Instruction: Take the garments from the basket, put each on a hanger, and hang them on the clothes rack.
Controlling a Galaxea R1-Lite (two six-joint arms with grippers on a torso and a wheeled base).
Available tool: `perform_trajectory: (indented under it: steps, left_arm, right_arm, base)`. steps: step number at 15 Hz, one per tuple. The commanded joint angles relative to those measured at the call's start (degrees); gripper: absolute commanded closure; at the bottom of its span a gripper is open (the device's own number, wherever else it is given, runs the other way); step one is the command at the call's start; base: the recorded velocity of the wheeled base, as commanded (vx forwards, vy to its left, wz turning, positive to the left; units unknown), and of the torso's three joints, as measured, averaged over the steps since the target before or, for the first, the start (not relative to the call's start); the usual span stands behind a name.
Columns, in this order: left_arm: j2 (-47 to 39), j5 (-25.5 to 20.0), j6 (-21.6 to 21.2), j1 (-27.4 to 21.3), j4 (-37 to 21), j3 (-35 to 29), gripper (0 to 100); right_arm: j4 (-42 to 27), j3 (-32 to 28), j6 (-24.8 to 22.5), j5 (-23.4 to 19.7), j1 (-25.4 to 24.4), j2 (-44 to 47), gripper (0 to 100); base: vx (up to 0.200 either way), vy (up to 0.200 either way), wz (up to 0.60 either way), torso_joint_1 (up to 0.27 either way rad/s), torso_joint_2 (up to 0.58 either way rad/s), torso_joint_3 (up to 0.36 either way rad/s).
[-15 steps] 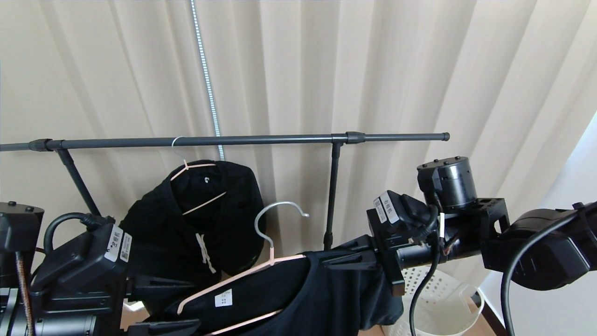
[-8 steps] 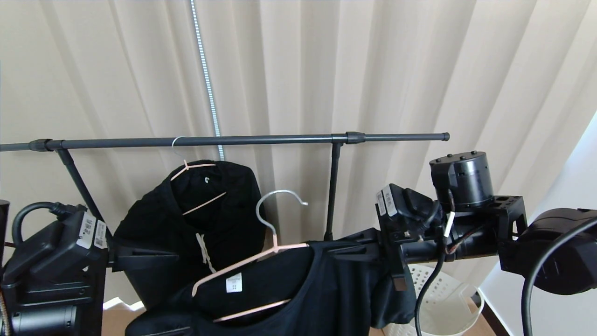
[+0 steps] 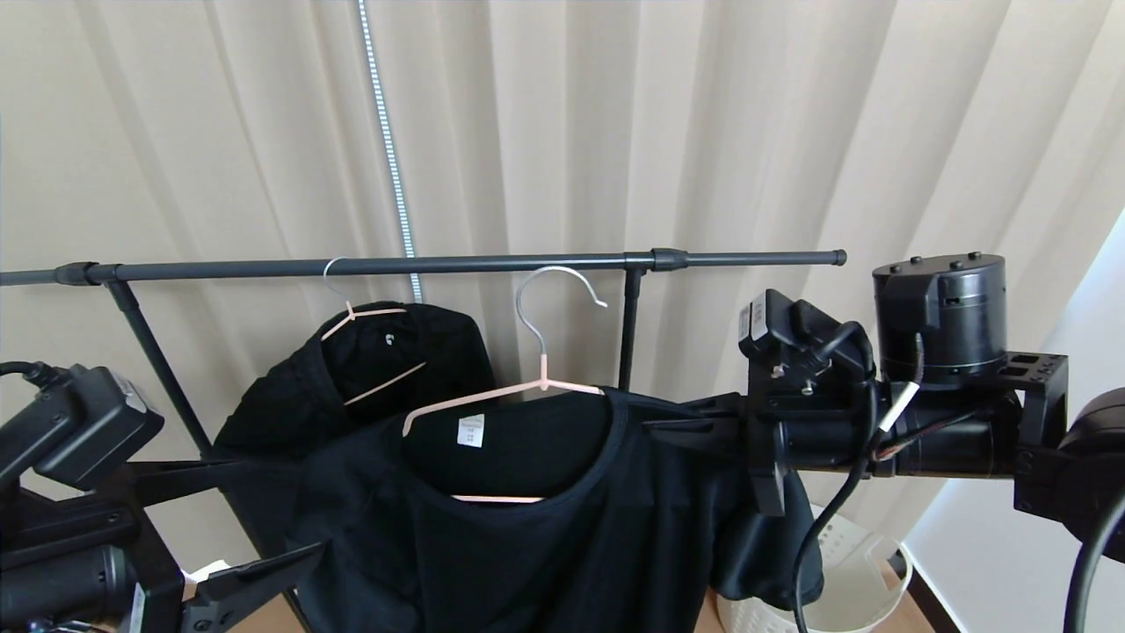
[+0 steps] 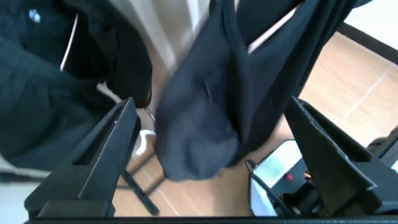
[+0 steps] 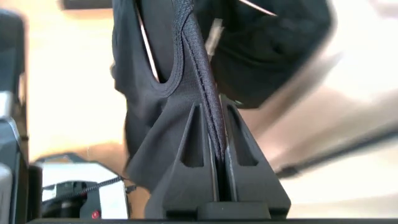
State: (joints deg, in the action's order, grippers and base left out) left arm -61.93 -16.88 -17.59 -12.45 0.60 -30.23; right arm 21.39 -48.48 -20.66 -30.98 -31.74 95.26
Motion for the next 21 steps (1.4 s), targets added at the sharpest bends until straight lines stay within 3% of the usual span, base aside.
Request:
perform_trajectory:
  steps: [1,5,6,8,11,14,21]
  left_arm:
    - [0.1,8.3,5.8,-7.0,0.3,-0.4,0]
    - [-4.6,26.1,19.3,-20.2,0.4,-3.6,0]
    - [-6.0,27.7,22.0,-21.7,0.4,-4.1,0]
    - [-12.3,33.1,31.1,-24.5,0.5,-6.9,0]
    - [-19.4,38.2,39.9,-27.1,0.6,-11.0,0]
    - [-21.7,41.9,43.8,-27.4,0.6,-14.7,0]
    - [-23.1,45.4,44.0,-26.6,3.0,-16.1,0]
  right_arm:
    - [0.7,0.5,2.0,2.8,-1.1,-2.2,100]
    - [8.9,3.1,6.2,11.6,-5.2,-1.6,100]
    - [9.6,3.7,6.2,12.5,-5.6,-1.6,100]
    - [10.3,4.2,6.2,13.3,-5.7,-1.2,100]
    - [10.4,4.2,6.2,13.2,-5.7,-0.8,100]
    - [10.4,4.3,6.2,13.2,-5.7,-0.4,100]
    - [14.9,6.2,6.2,13.0,-5.7,-0.3,100]
  base:
    - [0.000,0.000,0.00,0.000,0.00,0.000]
    - [0.000,0.000,0.00,0.000,0.00,0.000]
    - [0.000,0.000,0.00,0.000,0.00,0.000]
    - [0.000,0.000,0.00,0.000,0.00,0.000]
    - [0.000,0.000,0.00,0.000,0.00,0.000]
    - [0.000,0.000,0.00,0.000,0.00,0.000]
    - [0.000,0.000,0.00,0.000,0.00,0.000]
